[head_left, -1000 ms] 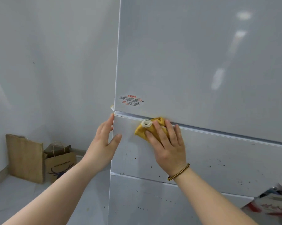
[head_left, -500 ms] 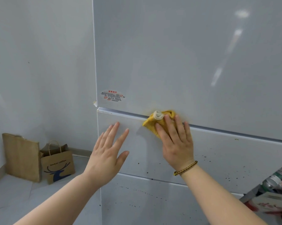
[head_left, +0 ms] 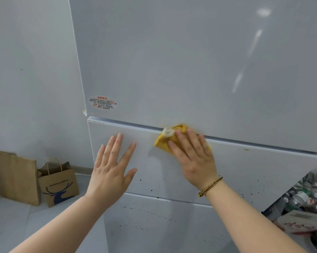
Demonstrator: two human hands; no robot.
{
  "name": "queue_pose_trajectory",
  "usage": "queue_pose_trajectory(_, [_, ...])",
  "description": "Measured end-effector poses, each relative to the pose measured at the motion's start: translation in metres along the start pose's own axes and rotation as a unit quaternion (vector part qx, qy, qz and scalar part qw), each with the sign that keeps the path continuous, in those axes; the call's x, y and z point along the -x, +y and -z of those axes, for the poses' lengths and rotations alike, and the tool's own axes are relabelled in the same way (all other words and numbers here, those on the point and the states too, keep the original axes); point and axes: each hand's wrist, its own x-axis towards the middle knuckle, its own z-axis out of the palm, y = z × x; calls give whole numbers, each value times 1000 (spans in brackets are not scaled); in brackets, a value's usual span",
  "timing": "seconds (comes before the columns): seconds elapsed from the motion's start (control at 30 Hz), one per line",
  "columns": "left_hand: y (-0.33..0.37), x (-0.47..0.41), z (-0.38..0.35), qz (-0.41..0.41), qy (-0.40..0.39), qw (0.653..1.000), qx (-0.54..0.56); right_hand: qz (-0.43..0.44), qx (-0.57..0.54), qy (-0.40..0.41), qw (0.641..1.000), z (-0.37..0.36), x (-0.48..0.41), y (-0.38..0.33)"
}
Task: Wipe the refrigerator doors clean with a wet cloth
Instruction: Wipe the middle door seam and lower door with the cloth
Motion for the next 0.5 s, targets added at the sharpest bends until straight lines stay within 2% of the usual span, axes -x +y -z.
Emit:
queue_pose_trajectory(0.07, [9, -1, -5, -42, 5, 999, -10, -50, -2, 13, 999, 1, 6, 0])
queue_pose_trajectory(0.1, [13, -2, -9, -52, 7, 999, -15, -44, -4, 7, 999, -1, 15, -4])
queue_pose_trajectory(0.27, [15, -1, -25, -61, 21, 996, -55, 143, 2, -89, 986, -9, 68, -12])
queue_pose_trajectory(0.33, [15, -2, -24, -58, 26, 996, -67, 177, 12, -104, 979, -7, 69, -6])
queue_pose_trajectory(0.4, [21, -3, -21, -46, 30, 997, -62, 148, 15, -86, 985, -2, 60, 3])
queue_pose_trajectory(0.5, [38, -5, -19, -60, 41, 996, -49, 24, 15, -30, 999, 9, 46, 21])
